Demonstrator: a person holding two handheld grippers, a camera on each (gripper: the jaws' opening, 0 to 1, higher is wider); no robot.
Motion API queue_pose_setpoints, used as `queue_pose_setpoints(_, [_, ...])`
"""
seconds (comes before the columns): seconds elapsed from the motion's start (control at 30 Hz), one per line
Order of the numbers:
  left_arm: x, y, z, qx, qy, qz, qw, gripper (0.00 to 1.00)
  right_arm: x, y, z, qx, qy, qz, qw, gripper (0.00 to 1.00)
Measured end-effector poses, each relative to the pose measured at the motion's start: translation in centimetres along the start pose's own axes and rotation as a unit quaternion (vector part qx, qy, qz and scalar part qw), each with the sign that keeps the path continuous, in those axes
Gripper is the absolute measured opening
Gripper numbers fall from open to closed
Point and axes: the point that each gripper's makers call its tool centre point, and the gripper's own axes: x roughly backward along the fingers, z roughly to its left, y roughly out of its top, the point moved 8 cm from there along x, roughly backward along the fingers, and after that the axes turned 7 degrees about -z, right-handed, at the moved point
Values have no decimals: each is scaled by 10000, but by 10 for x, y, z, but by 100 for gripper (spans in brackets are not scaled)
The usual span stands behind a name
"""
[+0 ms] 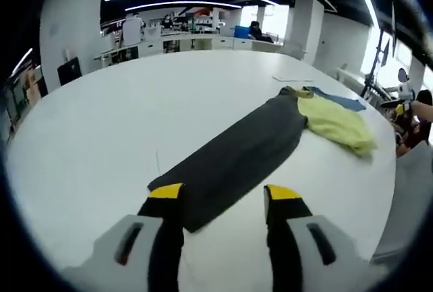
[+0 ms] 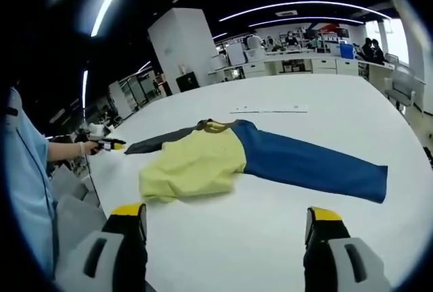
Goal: Fold the garment on the visible template until the final outline fits inside the template.
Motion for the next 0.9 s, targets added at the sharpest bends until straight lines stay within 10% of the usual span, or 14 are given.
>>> queue_pose_setpoints(0.47, [-12,39,-59,318,-910,-915,9911,99,8,1,7,156,161,-33,9997,100])
queue_pose_setpoints(0.9, [-19,55,-120,-168,-1795,-954,9790,99,14,5,13,318,103,-186,9993,99])
